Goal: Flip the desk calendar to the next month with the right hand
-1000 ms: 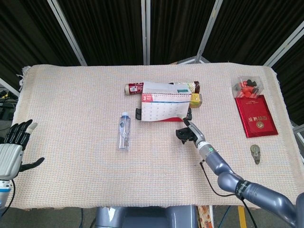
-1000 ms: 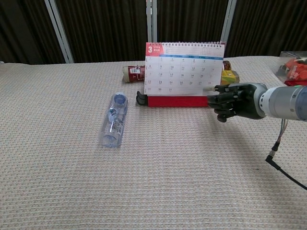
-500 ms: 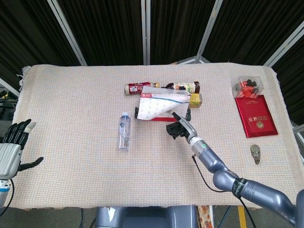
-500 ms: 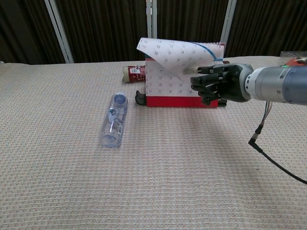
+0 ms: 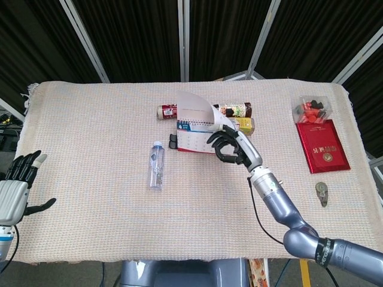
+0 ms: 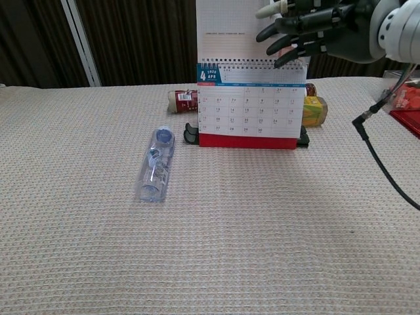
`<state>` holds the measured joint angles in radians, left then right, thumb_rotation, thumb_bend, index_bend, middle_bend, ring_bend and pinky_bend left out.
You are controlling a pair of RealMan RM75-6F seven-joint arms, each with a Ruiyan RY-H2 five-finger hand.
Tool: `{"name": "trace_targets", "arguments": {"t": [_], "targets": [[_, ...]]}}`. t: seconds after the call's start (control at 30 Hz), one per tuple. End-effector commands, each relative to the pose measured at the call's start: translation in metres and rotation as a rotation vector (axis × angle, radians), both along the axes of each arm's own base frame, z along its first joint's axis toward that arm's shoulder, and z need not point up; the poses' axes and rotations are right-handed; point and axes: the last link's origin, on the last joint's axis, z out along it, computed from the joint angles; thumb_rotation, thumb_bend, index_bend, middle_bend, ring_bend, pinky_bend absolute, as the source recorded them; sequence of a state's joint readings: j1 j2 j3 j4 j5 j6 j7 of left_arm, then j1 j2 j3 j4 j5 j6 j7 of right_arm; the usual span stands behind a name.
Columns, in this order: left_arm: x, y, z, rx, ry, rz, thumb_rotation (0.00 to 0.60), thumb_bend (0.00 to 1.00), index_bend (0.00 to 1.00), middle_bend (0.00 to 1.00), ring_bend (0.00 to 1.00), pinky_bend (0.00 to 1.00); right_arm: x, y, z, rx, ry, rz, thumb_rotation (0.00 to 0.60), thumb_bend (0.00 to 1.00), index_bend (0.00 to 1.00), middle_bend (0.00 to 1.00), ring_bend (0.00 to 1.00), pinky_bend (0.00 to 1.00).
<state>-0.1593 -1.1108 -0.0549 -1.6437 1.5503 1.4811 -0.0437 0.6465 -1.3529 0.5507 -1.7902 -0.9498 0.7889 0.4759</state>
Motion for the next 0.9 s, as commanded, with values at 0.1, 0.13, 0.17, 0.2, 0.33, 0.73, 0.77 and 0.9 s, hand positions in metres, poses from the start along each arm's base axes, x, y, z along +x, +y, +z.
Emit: {"name": "trace_targets", "arguments": {"t": [0.1,0.13,0.17,0.2,0.33,0.73,0.77,0.9], "targets": [[-0.001,0.001,0.0,-0.001,-0.001,0.003,0.6,0.07,0.0,0.0,0.0,0.0,0.005,-0.009,0.012,-0.083,0.106,0.024,0.6,0.43,0.31,0.33,0.28,0.29],[-0.001,0.001,-0.001,-0.003,0.001,0.005,0.6,0.07,0.0,0.0,0.0,0.0,0.004,-0.012,0.011,-0.089,0.13,0.027,0.6,0.42,0.3,0.3,0.24,0.24],[-0.001,0.002,-0.001,-0.004,0.001,0.007,0.6,0.07,0.0,0.0,0.0,0.0,0.004,-0.015,0.01,-0.097,0.156,0.031,0.6,0.42,0.28,0.28,0.21,0.21],[-0.002,0.002,-0.001,-0.004,0.001,0.008,0.6,0.07,0.0,0.0,0.0,0.0,0.003,-0.02,0.008,-0.106,0.194,0.038,0.6,0.4,0.26,0.24,0.17,0.16],[-0.003,0.004,-0.002,-0.01,0.002,0.015,0.6,0.07,0.0,0.0,0.0,0.0,-0.003,-0.035,0.001,-0.138,0.351,0.074,0.6,0.35,0.22,0.12,0.04,0.05],[-0.006,0.007,-0.004,-0.024,0.007,0.033,0.6,0.07,0.0,0.0,0.0,0.0,-0.028,-0.048,-0.021,-0.1,0.619,0.133,0.6,0.22,0.07,0.0,0.0,0.0],[-0.005,0.007,-0.005,-0.024,0.008,0.031,0.6,0.07,0.0,0.0,0.0,0.0,-0.031,-0.047,-0.023,-0.082,0.631,0.136,0.6,0.22,0.06,0.01,0.0,0.0],[-0.004,0.006,-0.005,-0.024,0.01,0.027,0.6,0.07,0.0,0.0,0.0,0.0,-0.04,-0.044,-0.028,-0.024,0.633,0.133,0.6,0.2,0.04,0.03,0.0,0.0]]}}
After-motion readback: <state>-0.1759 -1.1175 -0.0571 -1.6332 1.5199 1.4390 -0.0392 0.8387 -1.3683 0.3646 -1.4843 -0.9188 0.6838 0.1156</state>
